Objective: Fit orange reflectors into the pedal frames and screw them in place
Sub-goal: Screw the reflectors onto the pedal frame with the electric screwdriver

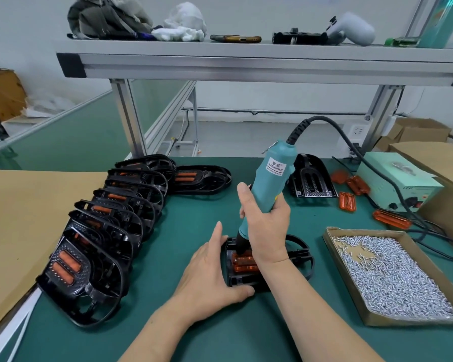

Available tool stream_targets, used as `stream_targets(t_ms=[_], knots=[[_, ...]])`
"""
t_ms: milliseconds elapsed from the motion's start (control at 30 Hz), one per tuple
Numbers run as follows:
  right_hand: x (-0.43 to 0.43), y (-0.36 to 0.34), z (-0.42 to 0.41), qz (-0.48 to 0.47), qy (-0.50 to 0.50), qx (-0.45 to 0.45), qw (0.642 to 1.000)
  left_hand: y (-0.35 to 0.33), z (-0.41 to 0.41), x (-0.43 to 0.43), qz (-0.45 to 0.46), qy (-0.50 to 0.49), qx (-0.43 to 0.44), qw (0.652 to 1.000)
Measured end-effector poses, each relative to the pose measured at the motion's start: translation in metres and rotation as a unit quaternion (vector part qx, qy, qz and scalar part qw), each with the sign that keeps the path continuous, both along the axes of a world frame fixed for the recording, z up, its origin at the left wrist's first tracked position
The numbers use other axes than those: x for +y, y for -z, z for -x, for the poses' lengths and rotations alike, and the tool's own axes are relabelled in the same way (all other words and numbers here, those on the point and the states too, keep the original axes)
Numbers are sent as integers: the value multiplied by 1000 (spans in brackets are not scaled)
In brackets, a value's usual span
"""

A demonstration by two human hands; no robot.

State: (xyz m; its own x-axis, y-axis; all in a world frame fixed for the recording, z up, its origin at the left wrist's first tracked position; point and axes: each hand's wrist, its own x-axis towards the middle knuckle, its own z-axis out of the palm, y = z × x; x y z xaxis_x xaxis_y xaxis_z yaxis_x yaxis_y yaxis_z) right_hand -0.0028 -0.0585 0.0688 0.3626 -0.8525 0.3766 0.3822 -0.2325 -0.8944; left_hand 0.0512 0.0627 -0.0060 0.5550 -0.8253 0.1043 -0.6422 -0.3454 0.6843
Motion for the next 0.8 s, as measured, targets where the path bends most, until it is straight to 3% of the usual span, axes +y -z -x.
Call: stream_targets(t_ms=[433, 667, 800], knots=[[-11, -31, 21, -15, -43, -62, 997, 2, -1, 0, 5, -10, 4, 1000], [-58, -32, 47, -149, 47, -91, 983, 1, -1, 1, 9, -13, 8, 1000], [-94, -11, 79, -256, 116, -19, 959, 2, -1, 2, 6, -10, 5, 1000]])
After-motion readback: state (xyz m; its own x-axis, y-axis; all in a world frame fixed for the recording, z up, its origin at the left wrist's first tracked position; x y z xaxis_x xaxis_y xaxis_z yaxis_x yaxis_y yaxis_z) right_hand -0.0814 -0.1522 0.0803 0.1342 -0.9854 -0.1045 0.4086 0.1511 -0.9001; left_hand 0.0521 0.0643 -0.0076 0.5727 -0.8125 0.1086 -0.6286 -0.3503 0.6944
